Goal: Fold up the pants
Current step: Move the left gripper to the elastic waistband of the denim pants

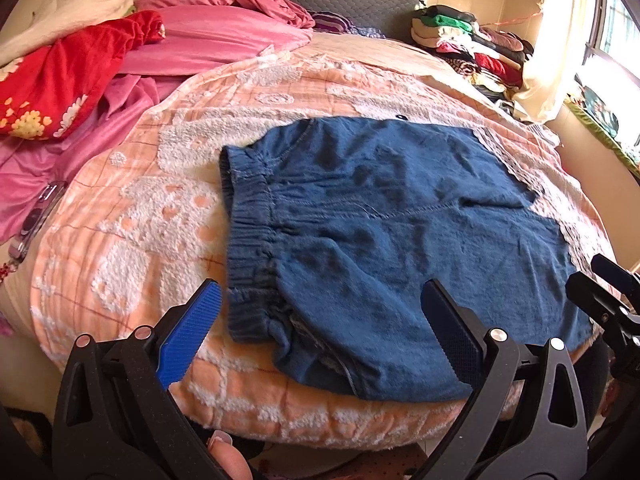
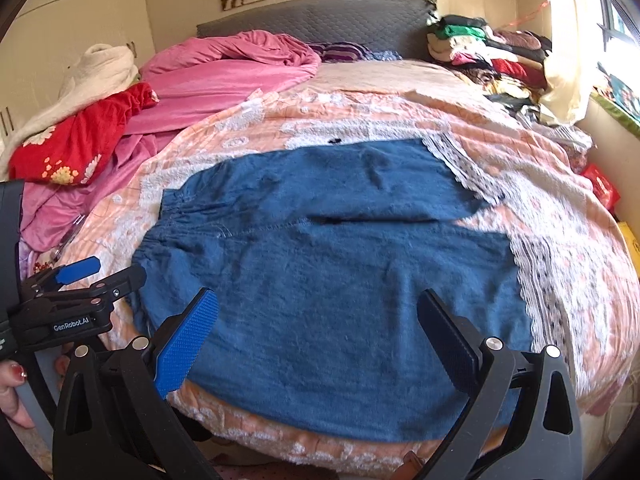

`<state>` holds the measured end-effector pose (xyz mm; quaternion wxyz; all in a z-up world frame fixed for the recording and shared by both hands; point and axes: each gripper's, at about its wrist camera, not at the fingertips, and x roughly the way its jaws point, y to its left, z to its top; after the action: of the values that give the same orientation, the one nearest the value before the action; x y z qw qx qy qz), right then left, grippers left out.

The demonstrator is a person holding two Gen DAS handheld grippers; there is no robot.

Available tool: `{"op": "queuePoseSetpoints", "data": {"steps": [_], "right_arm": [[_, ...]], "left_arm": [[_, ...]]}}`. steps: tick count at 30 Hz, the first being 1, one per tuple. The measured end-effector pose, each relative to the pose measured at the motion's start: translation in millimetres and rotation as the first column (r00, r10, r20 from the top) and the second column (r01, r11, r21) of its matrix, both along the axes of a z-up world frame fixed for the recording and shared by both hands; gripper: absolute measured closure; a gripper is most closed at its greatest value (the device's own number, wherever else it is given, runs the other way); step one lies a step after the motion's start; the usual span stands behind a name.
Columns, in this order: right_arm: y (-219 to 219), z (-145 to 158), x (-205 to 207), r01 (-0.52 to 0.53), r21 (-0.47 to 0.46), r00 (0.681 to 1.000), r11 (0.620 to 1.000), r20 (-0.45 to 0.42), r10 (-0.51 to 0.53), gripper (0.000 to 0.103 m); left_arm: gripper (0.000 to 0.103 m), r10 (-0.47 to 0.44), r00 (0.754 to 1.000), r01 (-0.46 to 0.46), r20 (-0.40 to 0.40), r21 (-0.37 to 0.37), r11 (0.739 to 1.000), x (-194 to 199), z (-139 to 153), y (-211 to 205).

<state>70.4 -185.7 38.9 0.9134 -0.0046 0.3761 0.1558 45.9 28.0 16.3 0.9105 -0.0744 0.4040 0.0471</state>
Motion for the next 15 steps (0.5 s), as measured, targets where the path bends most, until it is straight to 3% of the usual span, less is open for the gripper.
{"op": "queuePoseSetpoints", "data": {"steps": [4, 15], "right_arm": [[3, 5, 16, -0.043, 0.055, 0.999, 0.998, -0.016, 0.044, 0.004], [21, 13, 55, -0.091, 0.053, 0.996, 0.994, -0.019, 0.092, 0.004]], "left_arm": [[0.009, 0.028, 1.000, -0.028, 0.007, -0.010, 1.000, 8, 2, 14], [0.009, 0.087, 0.996, -0.087, 0.017, -0.016, 0.996, 28, 4, 46]]}}
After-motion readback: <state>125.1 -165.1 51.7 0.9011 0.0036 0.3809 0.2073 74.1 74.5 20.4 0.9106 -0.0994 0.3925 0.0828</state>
